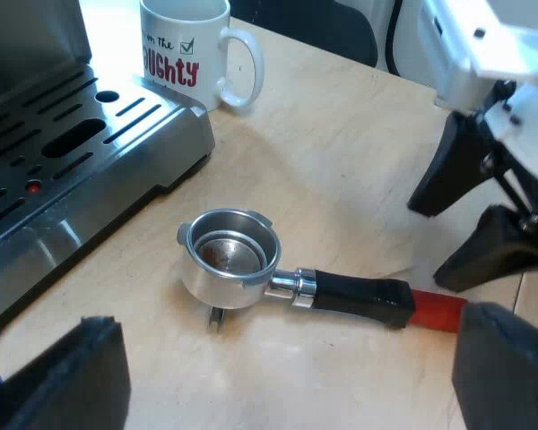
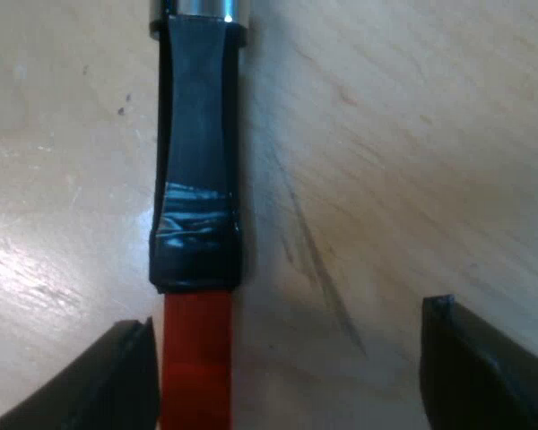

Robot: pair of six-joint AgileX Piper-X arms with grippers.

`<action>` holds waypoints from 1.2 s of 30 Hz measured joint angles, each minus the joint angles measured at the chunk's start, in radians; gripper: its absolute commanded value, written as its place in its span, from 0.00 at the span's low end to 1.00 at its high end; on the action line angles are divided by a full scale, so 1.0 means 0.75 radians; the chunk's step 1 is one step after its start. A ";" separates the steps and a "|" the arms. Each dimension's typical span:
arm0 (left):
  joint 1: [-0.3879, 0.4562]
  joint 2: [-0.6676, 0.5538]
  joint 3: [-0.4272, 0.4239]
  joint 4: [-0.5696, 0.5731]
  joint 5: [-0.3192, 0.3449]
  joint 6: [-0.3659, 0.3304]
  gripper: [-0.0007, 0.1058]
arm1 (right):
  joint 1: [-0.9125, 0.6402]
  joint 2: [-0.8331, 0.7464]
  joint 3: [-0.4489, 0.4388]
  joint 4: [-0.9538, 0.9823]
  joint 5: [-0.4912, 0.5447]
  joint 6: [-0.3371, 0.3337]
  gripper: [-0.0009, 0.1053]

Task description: Grind coffee beans and then tamp

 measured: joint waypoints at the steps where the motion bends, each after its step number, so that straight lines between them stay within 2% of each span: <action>1: 0.000 0.000 0.000 0.000 0.000 0.000 0.80 | 0.000 0.000 -0.032 0.037 0.000 0.000 0.60; 5: 0.000 0.000 0.000 0.000 0.000 0.000 0.80 | 0.000 0.000 -0.081 0.102 0.000 0.000 0.60; 8: 0.000 0.000 0.000 0.000 0.000 0.000 0.80 | 0.000 -0.010 -0.165 0.171 0.000 -0.007 0.60; 15: 0.000 0.000 0.000 0.000 -0.004 0.000 0.80 | 0.006 -0.059 -0.280 0.181 0.000 -0.009 0.60; 19: 0.000 0.000 0.000 0.008 -0.118 0.000 0.80 | 0.063 -0.111 -0.301 0.182 0.000 -0.009 0.60; 22: 0.000 0.000 0.000 0.034 -0.144 0.000 0.80 | 0.130 -0.154 -0.301 0.161 0.012 -0.009 0.60; 26: 0.000 0.000 -0.023 0.088 -0.180 0.000 0.80 | 0.235 -0.190 -0.301 0.090 0.113 -0.009 0.60; 28: 0.000 0.000 -0.047 0.110 -0.236 0.000 0.80 | 0.305 -0.202 -0.301 0.030 0.206 -0.019 0.60; 36: 0.000 0.000 -0.085 0.151 -0.293 0.000 0.80 | 0.412 -0.206 -0.301 -0.061 0.356 -0.080 0.60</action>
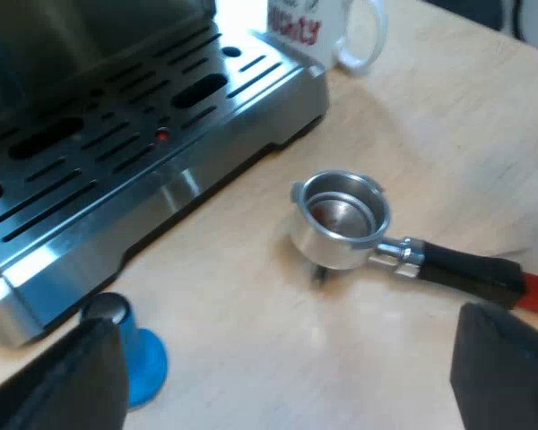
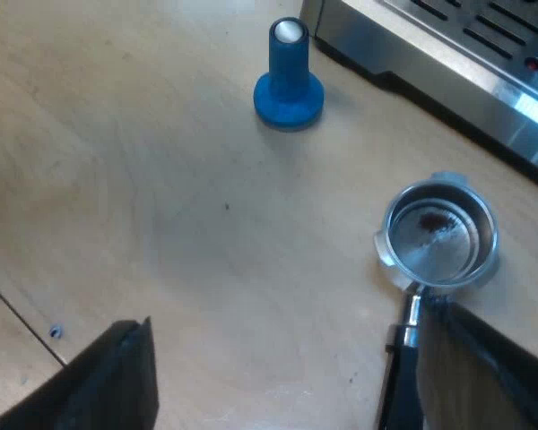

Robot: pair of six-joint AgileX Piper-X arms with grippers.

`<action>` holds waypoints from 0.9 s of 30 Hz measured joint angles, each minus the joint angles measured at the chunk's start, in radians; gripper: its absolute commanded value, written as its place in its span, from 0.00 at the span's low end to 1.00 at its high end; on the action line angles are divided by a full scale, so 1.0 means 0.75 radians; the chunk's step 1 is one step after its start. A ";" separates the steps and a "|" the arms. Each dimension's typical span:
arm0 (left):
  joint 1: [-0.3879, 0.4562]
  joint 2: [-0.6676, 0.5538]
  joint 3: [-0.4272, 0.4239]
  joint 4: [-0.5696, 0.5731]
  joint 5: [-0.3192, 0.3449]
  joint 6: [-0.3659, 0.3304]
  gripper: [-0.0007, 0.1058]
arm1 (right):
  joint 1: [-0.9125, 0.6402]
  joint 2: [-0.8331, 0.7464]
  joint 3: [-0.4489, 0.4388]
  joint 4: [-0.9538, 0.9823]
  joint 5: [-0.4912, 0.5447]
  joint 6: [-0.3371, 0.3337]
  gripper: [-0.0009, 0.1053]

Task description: Grind coffee beans and then tamp

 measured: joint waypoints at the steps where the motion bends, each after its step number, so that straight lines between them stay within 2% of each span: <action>1: 0.000 0.000 0.000 0.010 -0.025 0.000 0.80 | -0.001 0.000 0.000 0.000 0.007 0.000 0.60; 7: 0.000 0.000 0.000 0.020 -0.147 0.000 0.80 | -0.001 0.000 0.000 -0.009 0.086 -0.002 0.60; 19: 0.000 0.000 0.006 0.020 -0.158 0.029 0.80 | -0.001 0.028 0.014 -0.032 0.093 -0.002 0.60; 27: 0.000 0.000 0.099 -0.028 -0.158 0.029 0.80 | -0.001 0.116 0.027 -0.175 0.203 -0.002 0.60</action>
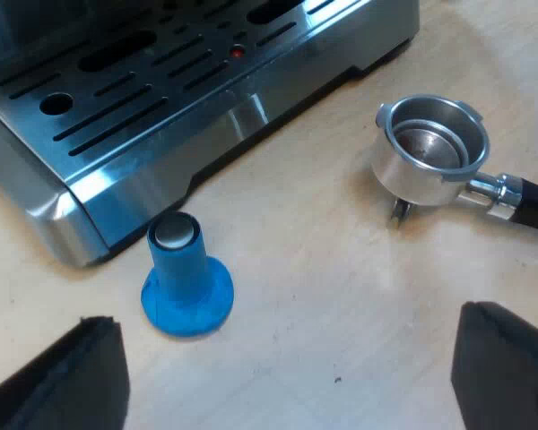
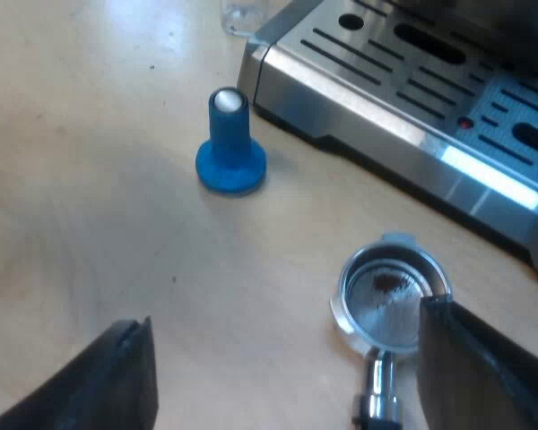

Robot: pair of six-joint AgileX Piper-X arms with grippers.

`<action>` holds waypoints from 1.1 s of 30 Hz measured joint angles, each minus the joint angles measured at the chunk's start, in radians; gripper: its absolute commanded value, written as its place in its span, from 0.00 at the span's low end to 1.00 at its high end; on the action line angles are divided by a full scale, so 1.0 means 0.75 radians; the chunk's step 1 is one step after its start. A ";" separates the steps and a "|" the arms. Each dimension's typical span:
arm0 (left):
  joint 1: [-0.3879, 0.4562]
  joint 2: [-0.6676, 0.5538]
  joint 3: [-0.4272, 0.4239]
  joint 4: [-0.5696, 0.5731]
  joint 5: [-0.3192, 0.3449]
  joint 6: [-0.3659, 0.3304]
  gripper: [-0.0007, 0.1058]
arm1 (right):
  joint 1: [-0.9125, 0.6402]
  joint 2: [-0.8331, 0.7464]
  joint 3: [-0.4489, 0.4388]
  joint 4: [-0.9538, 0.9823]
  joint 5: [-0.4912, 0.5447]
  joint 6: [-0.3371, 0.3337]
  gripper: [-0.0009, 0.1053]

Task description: Grind coffee beans and then tamp

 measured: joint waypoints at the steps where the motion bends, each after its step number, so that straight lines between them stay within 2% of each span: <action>1: 0.000 0.000 0.004 -0.013 0.000 0.000 0.80 | 0.000 0.008 0.000 -0.006 0.003 0.000 0.60; 8: 0.000 0.000 0.004 -0.062 -0.007 0.000 0.80 | 0.000 0.096 0.000 -0.116 0.003 0.002 0.60; 9: 0.000 0.000 0.004 -0.069 -0.054 0.000 0.80 | 0.000 0.108 0.000 -0.137 0.003 0.002 0.60; 11: 0.000 0.000 0.004 -0.069 -0.070 0.000 0.80 | 0.000 0.127 0.000 -0.150 0.003 0.002 0.60; 20: 0.000 0.000 0.004 -0.078 -0.075 0.000 0.80 | 0.000 0.162 0.000 -0.184 0.003 0.002 0.60; 26: 0.000 0.000 0.123 -0.242 -0.079 0.000 0.80 | 0.000 0.162 0.000 -0.185 0.003 0.002 0.60; 33: 0.000 0.002 0.183 -0.385 -0.079 0.000 0.80 | 0.000 0.162 0.000 -0.188 0.003 0.002 0.60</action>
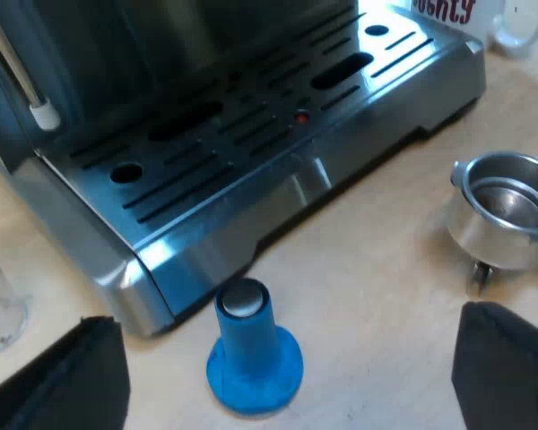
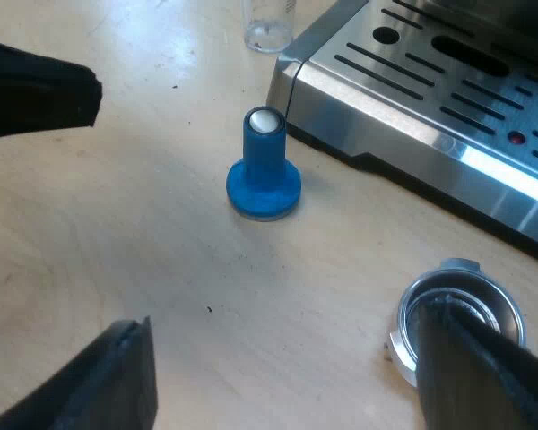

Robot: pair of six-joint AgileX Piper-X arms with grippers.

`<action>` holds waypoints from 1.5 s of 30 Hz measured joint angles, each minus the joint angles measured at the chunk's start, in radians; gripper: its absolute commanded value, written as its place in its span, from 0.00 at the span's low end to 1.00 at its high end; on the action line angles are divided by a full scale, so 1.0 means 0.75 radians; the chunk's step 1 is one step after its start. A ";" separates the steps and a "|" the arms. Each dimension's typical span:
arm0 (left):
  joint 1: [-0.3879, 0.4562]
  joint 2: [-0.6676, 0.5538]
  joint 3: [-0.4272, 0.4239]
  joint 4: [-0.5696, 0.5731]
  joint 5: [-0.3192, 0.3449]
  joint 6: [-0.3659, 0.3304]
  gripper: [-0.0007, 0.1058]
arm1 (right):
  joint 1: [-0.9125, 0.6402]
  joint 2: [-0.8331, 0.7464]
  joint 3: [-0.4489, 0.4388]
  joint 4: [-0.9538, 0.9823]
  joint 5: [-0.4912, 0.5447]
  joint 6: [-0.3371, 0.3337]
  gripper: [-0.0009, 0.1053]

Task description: Grind coffee beans and then tamp

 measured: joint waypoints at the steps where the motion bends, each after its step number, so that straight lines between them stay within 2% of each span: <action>1: 0.000 0.000 0.009 -0.008 0.000 0.000 0.80 | 0.000 0.000 0.000 0.000 0.000 0.000 0.60; 6: 0.000 0.002 0.064 -0.106 0.007 -0.004 0.80 | 0.000 0.000 0.000 0.000 0.000 0.000 0.60; 11: 0.000 0.096 0.105 -0.256 0.014 -0.082 0.80 | 0.000 0.000 0.000 -0.003 0.000 0.000 0.60; 23: 0.000 0.502 0.123 -0.523 0.040 -0.099 0.80 | 0.000 0.000 0.000 -0.003 0.000 0.000 0.60; 28: 0.000 0.694 0.123 -0.694 0.067 -0.101 0.80 | 0.000 0.000 0.000 -0.003 0.000 0.000 0.60; 38: 0.000 0.799 0.123 -0.826 0.067 -0.101 0.80 | 0.000 0.000 0.000 -0.003 0.000 0.000 0.60; 45: 0.000 0.937 0.123 -0.923 0.067 -0.101 0.80 | 0.000 0.000 0.000 -0.003 0.000 0.000 0.60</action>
